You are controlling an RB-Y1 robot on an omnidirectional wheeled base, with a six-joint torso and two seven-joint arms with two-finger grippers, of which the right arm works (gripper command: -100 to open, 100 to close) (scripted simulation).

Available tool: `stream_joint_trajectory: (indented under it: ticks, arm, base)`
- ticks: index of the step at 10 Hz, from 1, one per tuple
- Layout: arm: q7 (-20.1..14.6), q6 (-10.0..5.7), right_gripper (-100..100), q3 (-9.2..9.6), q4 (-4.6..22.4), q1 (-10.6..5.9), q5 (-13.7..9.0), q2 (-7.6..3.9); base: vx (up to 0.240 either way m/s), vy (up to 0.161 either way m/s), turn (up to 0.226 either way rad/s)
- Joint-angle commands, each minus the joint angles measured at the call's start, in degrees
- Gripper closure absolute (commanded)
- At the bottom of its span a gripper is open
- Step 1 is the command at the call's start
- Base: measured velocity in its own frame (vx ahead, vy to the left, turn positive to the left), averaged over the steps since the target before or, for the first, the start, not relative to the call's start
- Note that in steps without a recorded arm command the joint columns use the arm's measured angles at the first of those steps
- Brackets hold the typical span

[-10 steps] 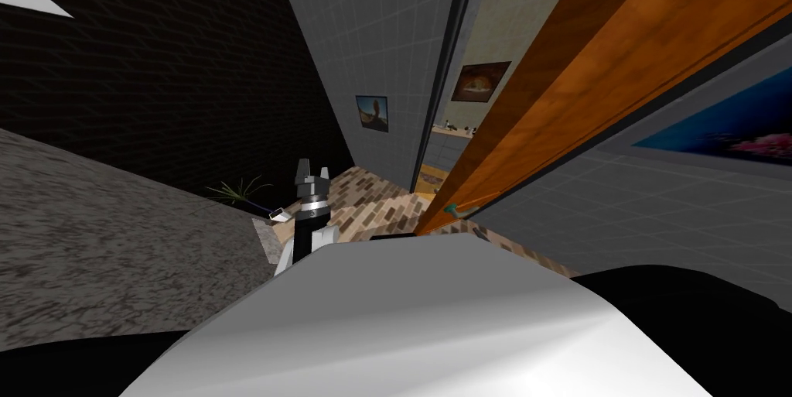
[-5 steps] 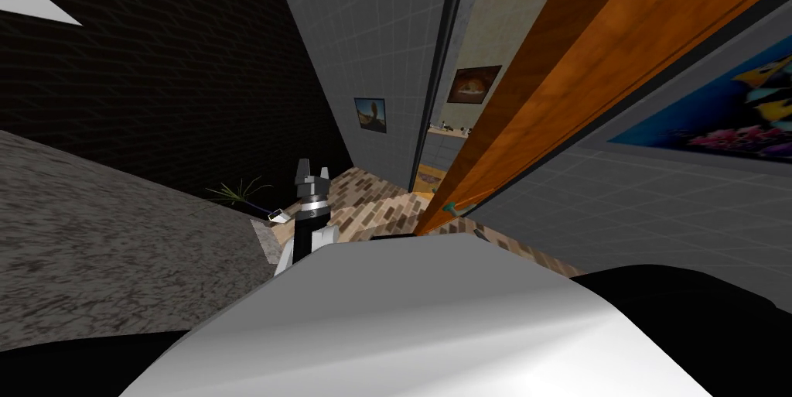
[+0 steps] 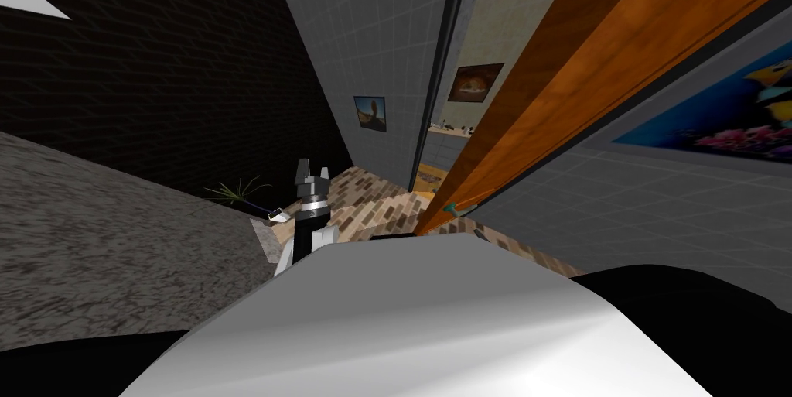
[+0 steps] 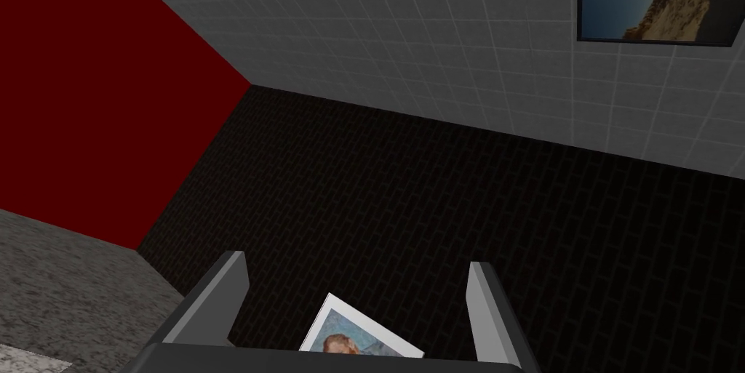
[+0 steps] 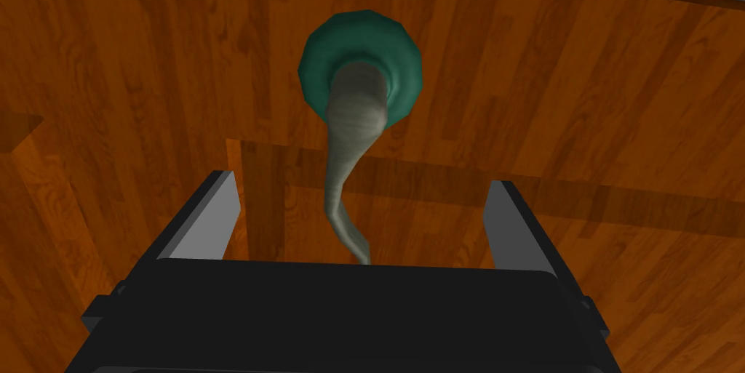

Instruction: Pull the door open

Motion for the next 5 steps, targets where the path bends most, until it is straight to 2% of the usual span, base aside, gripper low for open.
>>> stream_joint_trajectory:
  ticks: [1,2,5]
  arm:
    - [0.0,0.0,-100,0.0,0.0,-0.01,0.0,0.0]
    - [0.0,-0.47,-100,-0.07,0.6,0.06,-0.2,-0.19]
    - [0.1,-1.72,-100,-0.23,2.3,0.23,-0.7,-0.63]
  base:
    - [-0.003,-0.006,0.025]
    - [0.05,0.002,0.07]
    - [0.116,0.018,0.069]
